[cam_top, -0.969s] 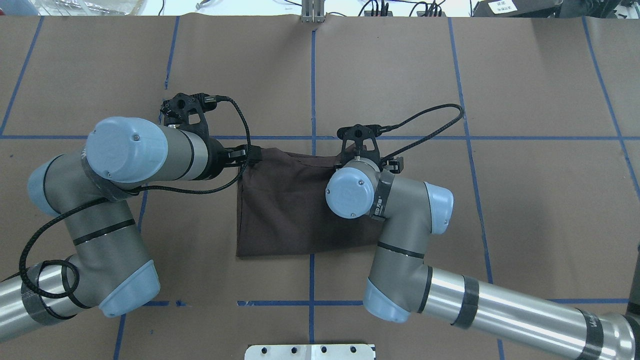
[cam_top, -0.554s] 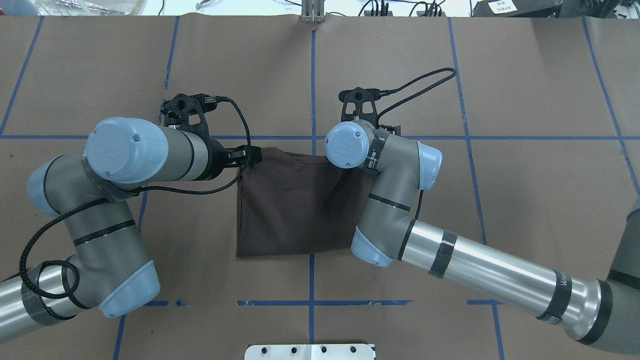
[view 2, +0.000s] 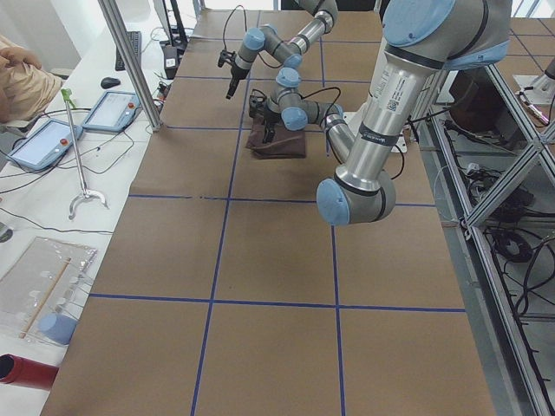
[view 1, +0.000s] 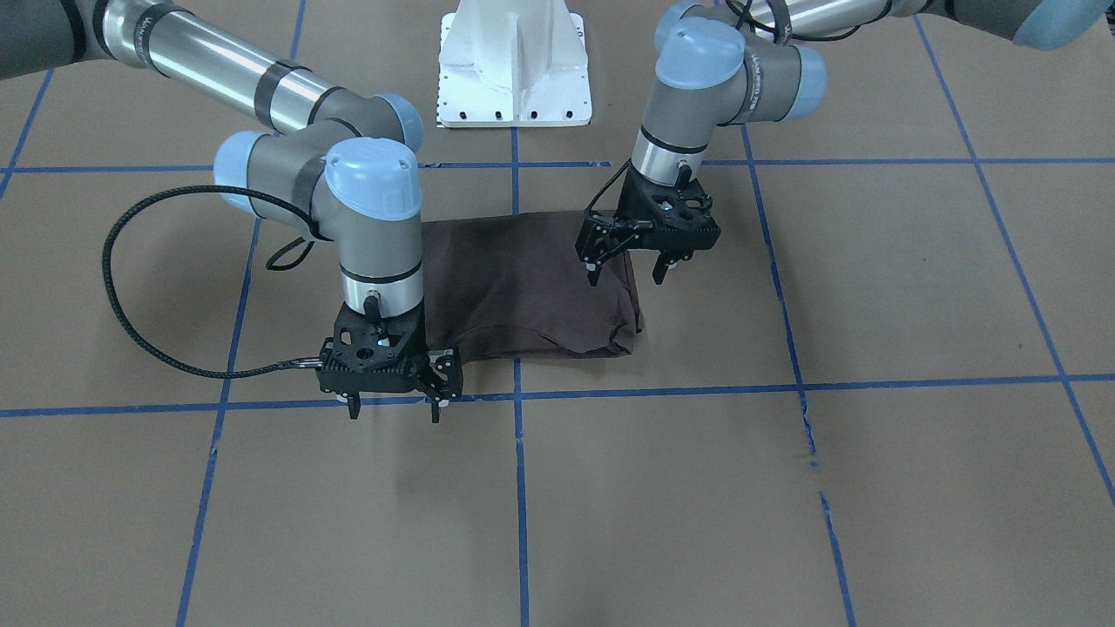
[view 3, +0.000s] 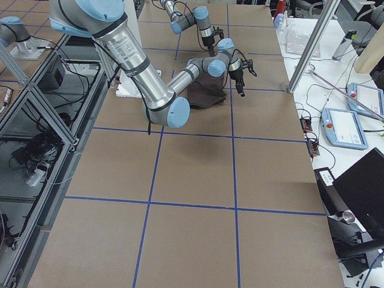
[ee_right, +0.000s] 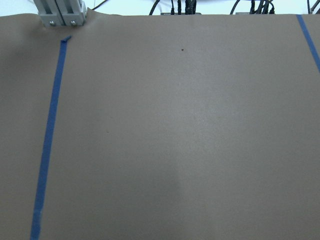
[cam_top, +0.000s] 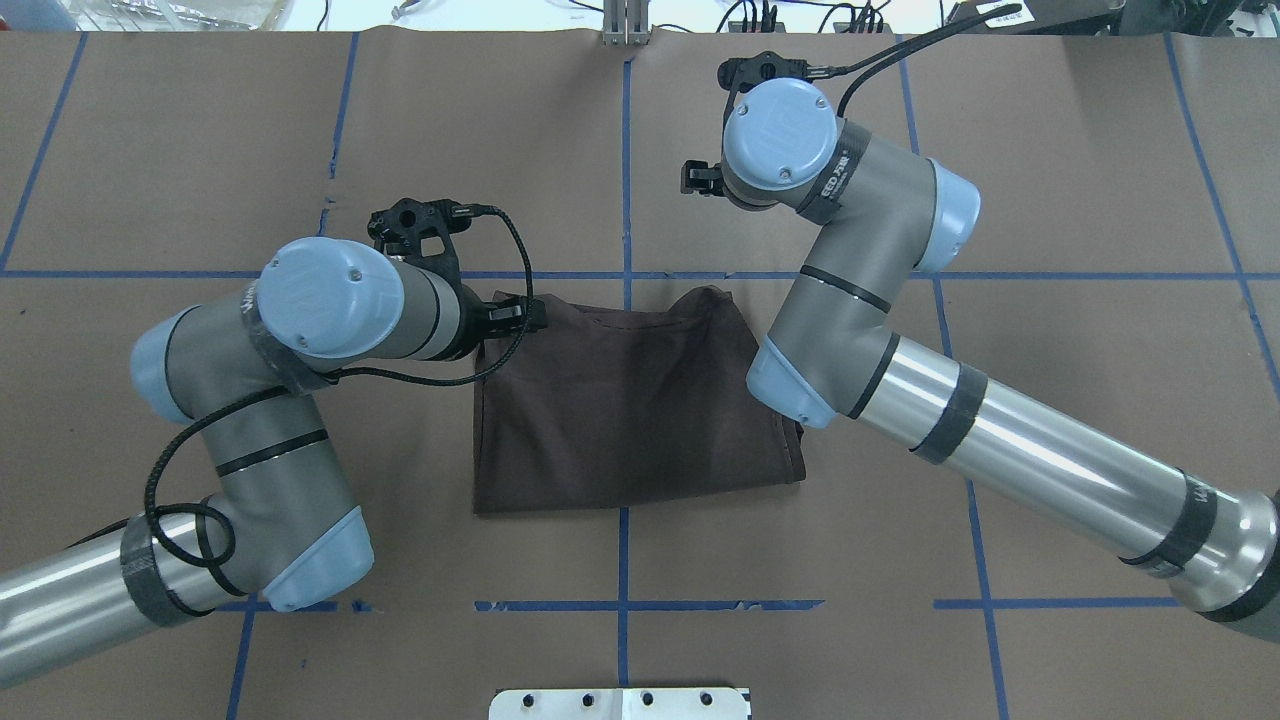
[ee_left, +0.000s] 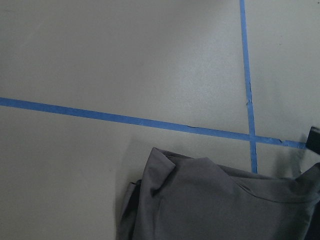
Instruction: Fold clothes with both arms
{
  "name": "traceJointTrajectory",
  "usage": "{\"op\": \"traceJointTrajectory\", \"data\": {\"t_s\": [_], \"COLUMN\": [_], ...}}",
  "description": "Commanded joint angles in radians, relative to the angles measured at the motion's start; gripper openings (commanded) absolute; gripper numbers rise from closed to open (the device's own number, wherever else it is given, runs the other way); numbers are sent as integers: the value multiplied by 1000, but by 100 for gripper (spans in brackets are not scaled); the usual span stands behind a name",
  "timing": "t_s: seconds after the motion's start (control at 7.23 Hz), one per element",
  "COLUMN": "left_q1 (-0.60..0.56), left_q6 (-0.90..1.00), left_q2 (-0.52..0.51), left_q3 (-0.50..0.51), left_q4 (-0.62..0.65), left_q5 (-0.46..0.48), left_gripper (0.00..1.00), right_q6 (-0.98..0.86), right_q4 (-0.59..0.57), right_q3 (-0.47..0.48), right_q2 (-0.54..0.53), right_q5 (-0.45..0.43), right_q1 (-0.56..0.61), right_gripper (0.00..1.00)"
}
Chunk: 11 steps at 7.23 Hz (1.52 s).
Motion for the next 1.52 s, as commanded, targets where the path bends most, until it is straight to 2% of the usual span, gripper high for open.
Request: {"op": "traceJointTrajectory", "data": {"t_s": [0.0,0.14,0.28,0.69,0.97,1.38], "left_q1": [12,13,21,9,-66,-137], "left_q6": [8,16,37,68,216,347], "left_q2": [-42,-59,-76,-67,-23,69], "left_q3": [106,142,194,232,229,224], "left_q4": [-2,-1,-2,-8,-15,-152], "left_q5": [11,77,103,135,142,136], "left_gripper": [100,100,100,100,100,100], "right_q6": [-52,-52,-52,-53,-53,-52], "right_q4": [-143,-144,-144,-140,-137,-130], "right_q3": [191,199,199,198,195,189], "right_q2": [-48,-56,-60,-73,-77,-91], "right_q5": [21,21,21,21,19,19], "right_q1": [13,13,15,13,12,5], "right_gripper": [100,100,100,100,100,100]}}
